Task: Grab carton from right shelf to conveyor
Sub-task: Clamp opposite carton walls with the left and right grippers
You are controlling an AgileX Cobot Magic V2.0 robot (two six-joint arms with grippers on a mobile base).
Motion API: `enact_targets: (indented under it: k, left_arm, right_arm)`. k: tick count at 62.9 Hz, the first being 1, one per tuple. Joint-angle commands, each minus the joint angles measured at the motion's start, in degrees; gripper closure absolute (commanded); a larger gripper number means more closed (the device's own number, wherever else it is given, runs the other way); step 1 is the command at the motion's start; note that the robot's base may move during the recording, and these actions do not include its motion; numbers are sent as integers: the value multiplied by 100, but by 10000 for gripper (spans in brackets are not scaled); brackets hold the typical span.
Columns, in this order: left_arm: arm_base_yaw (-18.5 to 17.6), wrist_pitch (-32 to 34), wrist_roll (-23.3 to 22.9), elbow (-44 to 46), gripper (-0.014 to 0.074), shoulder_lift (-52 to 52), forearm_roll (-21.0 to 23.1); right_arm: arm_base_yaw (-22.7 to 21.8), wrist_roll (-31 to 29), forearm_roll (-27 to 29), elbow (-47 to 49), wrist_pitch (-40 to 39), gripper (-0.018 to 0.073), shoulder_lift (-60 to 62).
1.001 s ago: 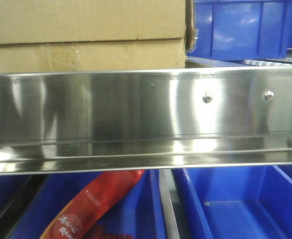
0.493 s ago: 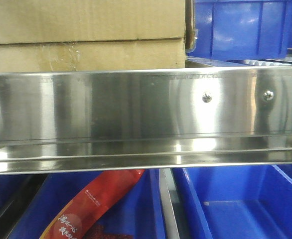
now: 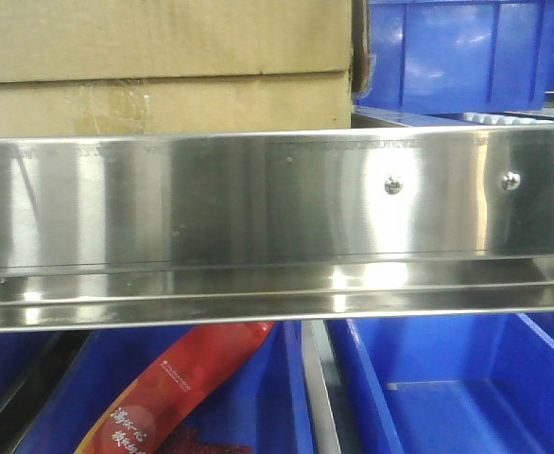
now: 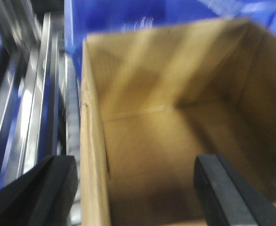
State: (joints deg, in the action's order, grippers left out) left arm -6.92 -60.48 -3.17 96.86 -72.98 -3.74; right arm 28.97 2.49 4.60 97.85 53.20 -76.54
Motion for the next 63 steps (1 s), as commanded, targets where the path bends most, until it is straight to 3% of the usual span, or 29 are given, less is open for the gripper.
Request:
enact_targets:
  k: [1, 8, 22, 63]
  left_arm:
    - [-38, -510, -288, 561, 174, -450, -271]
    - [-38, -806, -454, 1021, 174, -958, -538]
    - [-25, -655, -465, 1225, 174, -1601, -599]
    - [52, -593, -469, 1225, 174, -2404, -689]
  right_arm:
    - [18, -44, -79, 857, 638, 73, -624]
    - [18, 57, -94, 1850, 1209, 73, -1433]
    - [18, 257, -140, 3153, 1676, 73, -2579]
    - [18, 257, -149, 3282, 1553, 73, -3540]
